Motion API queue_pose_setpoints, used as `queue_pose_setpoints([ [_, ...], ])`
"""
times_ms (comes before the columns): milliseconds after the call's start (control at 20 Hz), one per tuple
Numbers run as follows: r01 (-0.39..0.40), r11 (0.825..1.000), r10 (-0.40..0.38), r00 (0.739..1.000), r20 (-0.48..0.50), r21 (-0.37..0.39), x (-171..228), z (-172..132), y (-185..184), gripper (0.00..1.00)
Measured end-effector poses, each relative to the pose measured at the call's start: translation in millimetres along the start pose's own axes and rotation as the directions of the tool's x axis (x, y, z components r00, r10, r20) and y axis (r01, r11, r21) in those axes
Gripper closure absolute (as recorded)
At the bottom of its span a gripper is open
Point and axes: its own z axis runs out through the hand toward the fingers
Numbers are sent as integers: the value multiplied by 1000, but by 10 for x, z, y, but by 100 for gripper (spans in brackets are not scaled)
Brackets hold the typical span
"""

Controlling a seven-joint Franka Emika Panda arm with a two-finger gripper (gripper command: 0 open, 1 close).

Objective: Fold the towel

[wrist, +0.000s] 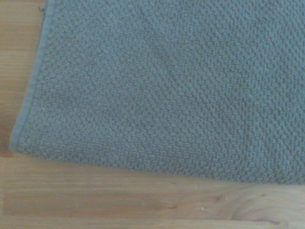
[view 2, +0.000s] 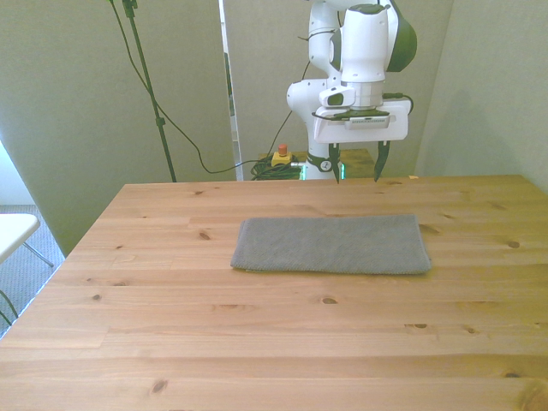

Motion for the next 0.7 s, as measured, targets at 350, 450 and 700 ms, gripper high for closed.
queue_pose_setpoints([
  [350, -3, 1000, 0, 995, -102, -20, -104, -154, -335, 0],
  [450, 5, 998, -16, 985, -171, -66, -272, -129, -653, 0],
  [700, -16, 976, -66, 929, -363, -217, -555, 193, -1368, 0],
])
